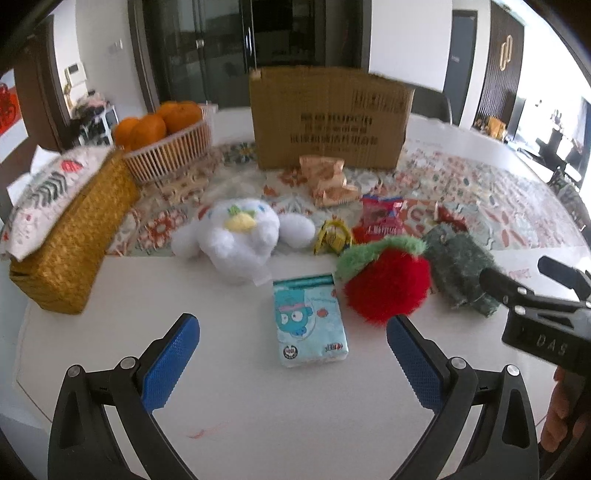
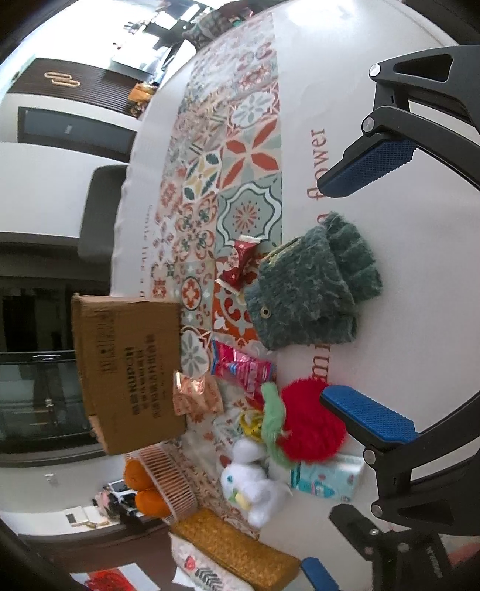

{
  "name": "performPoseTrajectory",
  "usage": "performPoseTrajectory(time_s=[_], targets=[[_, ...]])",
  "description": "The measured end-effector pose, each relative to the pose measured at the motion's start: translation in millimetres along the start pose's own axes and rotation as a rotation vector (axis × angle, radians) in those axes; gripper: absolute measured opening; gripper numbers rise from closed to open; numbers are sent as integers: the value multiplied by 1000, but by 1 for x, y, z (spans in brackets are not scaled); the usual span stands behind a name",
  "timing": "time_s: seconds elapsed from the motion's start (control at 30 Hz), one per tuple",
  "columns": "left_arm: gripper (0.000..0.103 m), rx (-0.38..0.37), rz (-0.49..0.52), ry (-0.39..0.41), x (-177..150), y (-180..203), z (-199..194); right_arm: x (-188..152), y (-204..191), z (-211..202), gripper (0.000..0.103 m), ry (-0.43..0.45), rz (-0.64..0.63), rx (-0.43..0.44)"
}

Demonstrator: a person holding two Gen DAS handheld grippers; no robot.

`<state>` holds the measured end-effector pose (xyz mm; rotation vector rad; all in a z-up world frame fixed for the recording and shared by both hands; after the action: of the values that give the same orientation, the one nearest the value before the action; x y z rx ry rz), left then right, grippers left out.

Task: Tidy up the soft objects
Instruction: 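Grasp the green knitted glove with the right gripper while the left grasps the tissue pack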

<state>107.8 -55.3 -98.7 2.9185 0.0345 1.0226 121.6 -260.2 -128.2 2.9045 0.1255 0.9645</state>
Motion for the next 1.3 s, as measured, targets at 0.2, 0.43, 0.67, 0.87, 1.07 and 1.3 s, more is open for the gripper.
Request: performPoseTrajectory(time_s=[0.2,0.43,0.67,0.87,1.07,1.3], targets=[[103,11,-27,-93,-4,-1,26,7,-3,33,103,-57,-58,14],[99,26,-29,-147,-4,2,52,9,-1,60,103,-91,-78,35],[84,3,-59,-212,-6,3,71,9,2,75,103,-106,-54,60],[65,-12,-53,-223,-5,3,79,10,0,81,91,-112,-72,43],[52,-37,-51,-238,-7,0,83,9,-5,74,62,-86,-92,29],[52,-85,-62,-238,-8,-5,80,2,-10,59,32,-77,-44,59]])
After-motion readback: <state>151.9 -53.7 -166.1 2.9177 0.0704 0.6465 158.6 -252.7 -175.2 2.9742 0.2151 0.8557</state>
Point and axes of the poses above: each gripper's, at about its wrist camera, not at the fingertips, and z roughly the way its jaws point, y to its right, x to its top, the point moved 1 cm from there along z, roughly the way its jaws point, and after that the axes turned 7 degrees about -z, right-handed, at the moved point
